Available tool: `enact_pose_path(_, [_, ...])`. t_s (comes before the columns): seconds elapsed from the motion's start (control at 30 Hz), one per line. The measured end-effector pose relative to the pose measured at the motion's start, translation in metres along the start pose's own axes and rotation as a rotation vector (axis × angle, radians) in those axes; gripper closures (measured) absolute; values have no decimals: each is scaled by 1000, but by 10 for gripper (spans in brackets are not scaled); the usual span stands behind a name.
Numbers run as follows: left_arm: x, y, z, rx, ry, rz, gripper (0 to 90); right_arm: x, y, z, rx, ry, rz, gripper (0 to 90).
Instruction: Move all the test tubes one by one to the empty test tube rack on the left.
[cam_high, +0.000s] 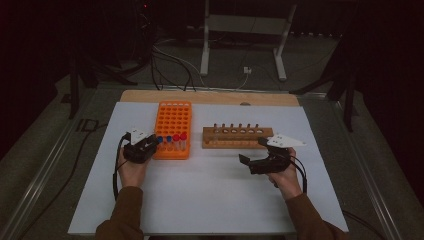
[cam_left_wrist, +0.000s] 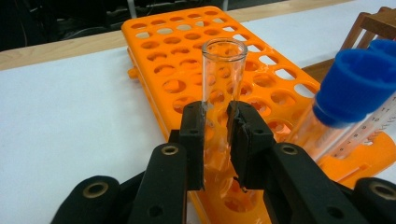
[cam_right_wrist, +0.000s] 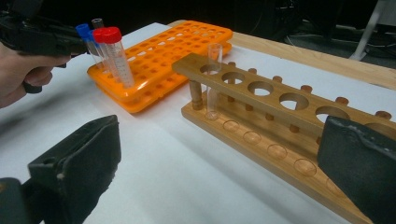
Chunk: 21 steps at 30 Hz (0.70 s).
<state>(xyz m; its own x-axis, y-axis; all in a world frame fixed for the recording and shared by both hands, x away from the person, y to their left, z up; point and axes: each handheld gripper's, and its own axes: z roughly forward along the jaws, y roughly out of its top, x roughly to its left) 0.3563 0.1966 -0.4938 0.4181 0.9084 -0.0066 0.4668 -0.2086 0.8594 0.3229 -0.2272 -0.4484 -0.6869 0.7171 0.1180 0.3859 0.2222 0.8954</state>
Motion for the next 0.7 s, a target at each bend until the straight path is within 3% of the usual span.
enact_pose_path(0.37, [-3, -1, 2, 49, 6, 36, 765, 3, 0, 3, 5, 8, -12, 1])
enact_pose_path(0.5, [-2, -2, 2, 44, 2, 25, 764, 4, 1, 5, 8, 8, -18, 1])
enact_pose_path(0.57, [-1, -2, 2, 42, -9, 0, 752, 4, 2, 6, 6, 9, -20, 1])
enact_pose_path(0.7, [2, -3, -1, 43, 0, -26, 637, 5, 6, 8, 1, 10, -25, 1])
